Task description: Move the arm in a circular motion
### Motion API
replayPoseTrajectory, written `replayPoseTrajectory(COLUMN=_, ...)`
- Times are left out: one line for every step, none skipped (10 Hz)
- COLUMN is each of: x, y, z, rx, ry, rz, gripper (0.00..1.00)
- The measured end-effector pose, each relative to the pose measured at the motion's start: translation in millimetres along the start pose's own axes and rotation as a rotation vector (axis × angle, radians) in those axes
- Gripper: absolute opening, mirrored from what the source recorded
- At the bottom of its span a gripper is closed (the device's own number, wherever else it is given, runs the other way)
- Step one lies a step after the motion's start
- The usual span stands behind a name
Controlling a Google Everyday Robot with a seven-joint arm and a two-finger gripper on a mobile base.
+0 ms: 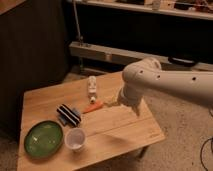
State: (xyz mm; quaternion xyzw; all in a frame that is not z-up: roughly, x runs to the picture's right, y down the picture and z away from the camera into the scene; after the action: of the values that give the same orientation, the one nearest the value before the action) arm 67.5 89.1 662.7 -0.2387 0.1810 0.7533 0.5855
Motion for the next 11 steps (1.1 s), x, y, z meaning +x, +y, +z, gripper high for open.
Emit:
replayPoseTrajectory(x=5.1, y=21.7, z=-1.5, rx=-0.013, ry=0.010, rz=-0.064, gripper=0.80)
replayPoseTrajectory(x=9.6, y=53.8, z=-2.9, rx=-0.032, ry=0.019, rz=-0.144, gripper=0.80)
replayPoseTrajectory(x=13.2, y=80.7, z=-3.2, rx=-0.046, ry=0.029, rz=-0.207, gripper=0.80)
replayPoseTrajectory(x=15.9, y=108.3, z=-3.9, rx=-0.061, ry=0.037, rz=-0.270, gripper=0.80)
replayPoseTrajectory(x=18.2, y=143.5, z=-5.0, rx=-0.082, ry=0.046, rz=-0.343, gripper=0.80)
replayPoseTrajectory(x=16.9, y=164.1, z=-5.3, rx=-0.094, ry=0.048, rz=-0.382, gripper=0.80)
replayPoseTrajectory(x=14.0, y=184.0, z=-5.6, rx=-0.105, ry=0.046, rz=-0.416, gripper=0.80)
replayPoseTrajectory(x=7.7, y=208.4, z=-4.8, rx=-0.119, ry=0.040, rz=-0.449, gripper=0.80)
replayPoseTrajectory(x=-3.7, y=231.4, z=-3.8, rx=-0.132, ry=0.026, rz=-0.470, gripper=0.80)
replayPoseTrajectory(x=-21.4, y=252.4, z=-0.5, rx=-0.139, ry=0.006, rz=-0.478, gripper=0.80)
replayPoseTrajectory(x=-34.2, y=264.0, z=1.7, rx=-0.141, ry=-0.007, rz=-0.476, gripper=0.80)
